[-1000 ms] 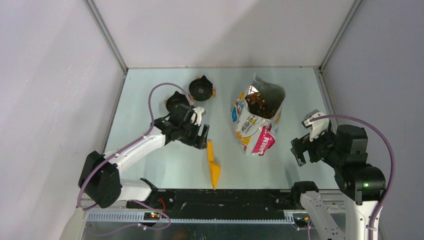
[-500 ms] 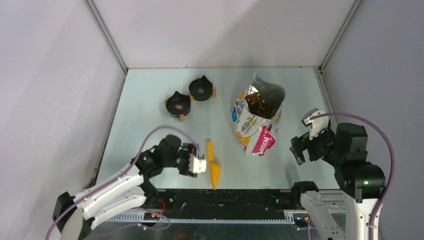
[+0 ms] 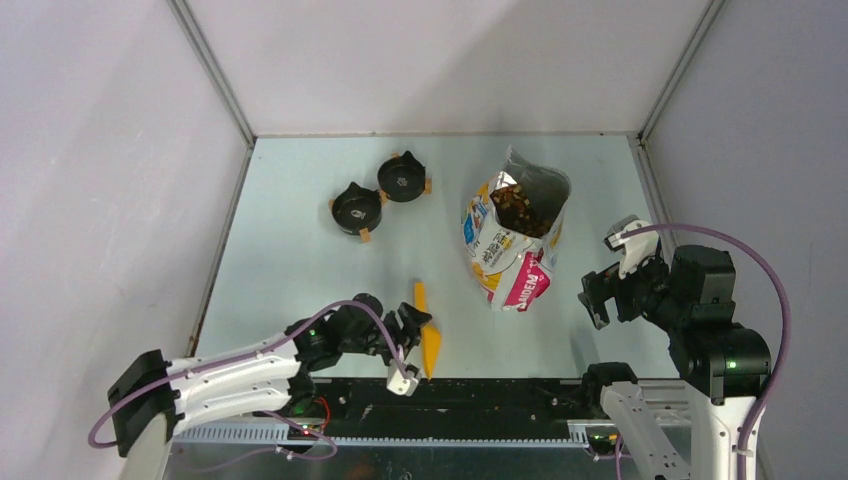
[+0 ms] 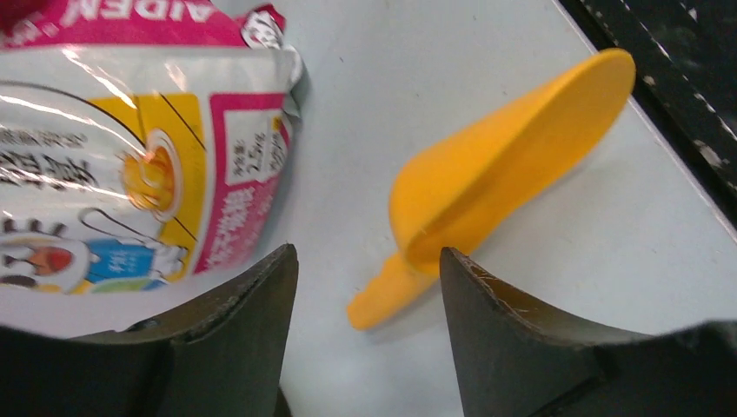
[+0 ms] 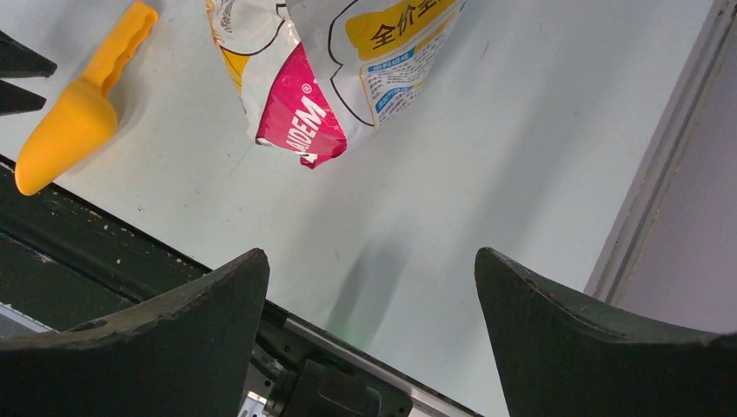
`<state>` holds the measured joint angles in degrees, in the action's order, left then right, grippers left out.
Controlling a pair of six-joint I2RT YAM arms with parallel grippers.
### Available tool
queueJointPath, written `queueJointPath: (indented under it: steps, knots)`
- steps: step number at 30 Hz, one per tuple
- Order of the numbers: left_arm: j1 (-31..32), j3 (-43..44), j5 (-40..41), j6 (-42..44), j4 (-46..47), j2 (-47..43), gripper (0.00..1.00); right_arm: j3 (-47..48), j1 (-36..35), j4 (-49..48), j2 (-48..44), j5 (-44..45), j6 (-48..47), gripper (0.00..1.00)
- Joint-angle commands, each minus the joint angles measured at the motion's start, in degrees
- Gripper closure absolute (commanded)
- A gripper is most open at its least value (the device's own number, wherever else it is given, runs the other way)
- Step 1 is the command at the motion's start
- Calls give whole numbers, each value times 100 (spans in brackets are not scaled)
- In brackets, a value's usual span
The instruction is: Serve the pet food
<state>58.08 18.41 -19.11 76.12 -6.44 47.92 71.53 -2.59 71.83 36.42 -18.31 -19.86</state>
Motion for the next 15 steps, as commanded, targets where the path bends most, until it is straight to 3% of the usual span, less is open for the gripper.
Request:
queueJointPath:
  steps: [1, 11, 15]
  knots:
    - [267, 17, -172, 627, 785, 256, 35, 180, 26, -207, 26, -142, 134, 9]
    - [361, 169, -293, 1385, 361, 875, 61, 115, 26, -154, -137, -178, 140, 10]
    - [374, 240, -259, 1305, 392, 1006, 79, -33, 30, -192, -284, -224, 167, 10]
